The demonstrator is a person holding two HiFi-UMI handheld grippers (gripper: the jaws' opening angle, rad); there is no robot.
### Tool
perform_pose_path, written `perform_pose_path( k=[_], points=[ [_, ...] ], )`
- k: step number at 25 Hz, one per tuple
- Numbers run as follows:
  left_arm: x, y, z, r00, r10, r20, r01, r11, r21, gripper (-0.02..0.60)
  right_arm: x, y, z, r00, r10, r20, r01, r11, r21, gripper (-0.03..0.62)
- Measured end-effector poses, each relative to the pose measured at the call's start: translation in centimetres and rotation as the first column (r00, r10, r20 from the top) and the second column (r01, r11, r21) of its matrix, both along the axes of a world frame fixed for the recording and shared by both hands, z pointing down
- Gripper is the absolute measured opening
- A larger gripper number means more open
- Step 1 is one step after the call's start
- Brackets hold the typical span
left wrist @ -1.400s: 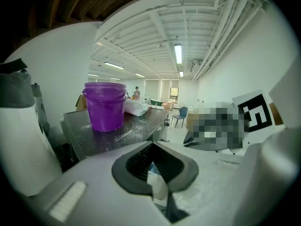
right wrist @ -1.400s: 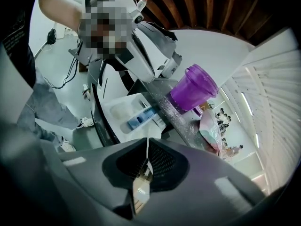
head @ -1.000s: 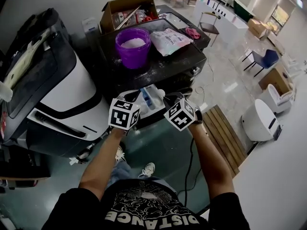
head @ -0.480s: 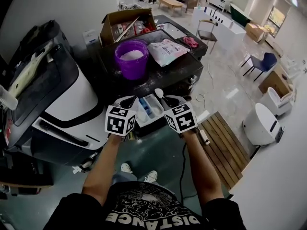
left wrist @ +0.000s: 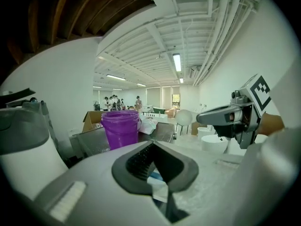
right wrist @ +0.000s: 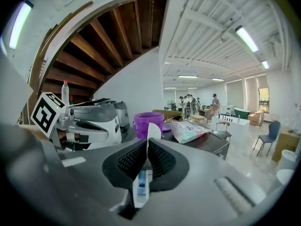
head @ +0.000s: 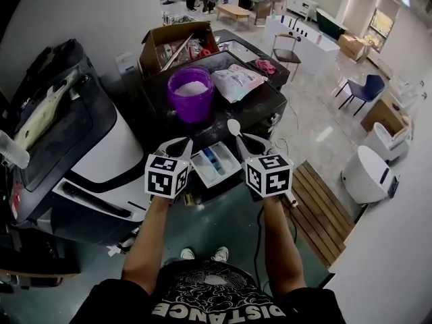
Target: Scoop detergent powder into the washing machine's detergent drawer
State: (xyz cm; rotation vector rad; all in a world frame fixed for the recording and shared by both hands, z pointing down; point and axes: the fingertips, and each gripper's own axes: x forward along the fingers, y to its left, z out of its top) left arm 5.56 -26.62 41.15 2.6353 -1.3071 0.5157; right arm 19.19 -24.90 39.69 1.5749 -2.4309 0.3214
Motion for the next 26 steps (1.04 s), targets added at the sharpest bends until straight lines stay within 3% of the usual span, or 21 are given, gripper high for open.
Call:
perform_pose_path(
  k=[7, 26],
  points=[
    [-1.8, 0.3, -1.3, 1.0, 0.011, -0.016, -0.01, 1.0, 0.024, 0.0, -1.2, 0.9, -1.2, 0.999, 0.048, 0.017, -0.048, 0.998, 0.033, 0.035],
    [-2.1, 2.1, -2.0, 0.998, 0.044, -0.036, -0.042, 0.998, 0.04, 0.002, -1.1, 3.8, -2.5, 0.994, 0.098, 0.048, -0.101, 0.994, 0.049, 0.035]
  ],
)
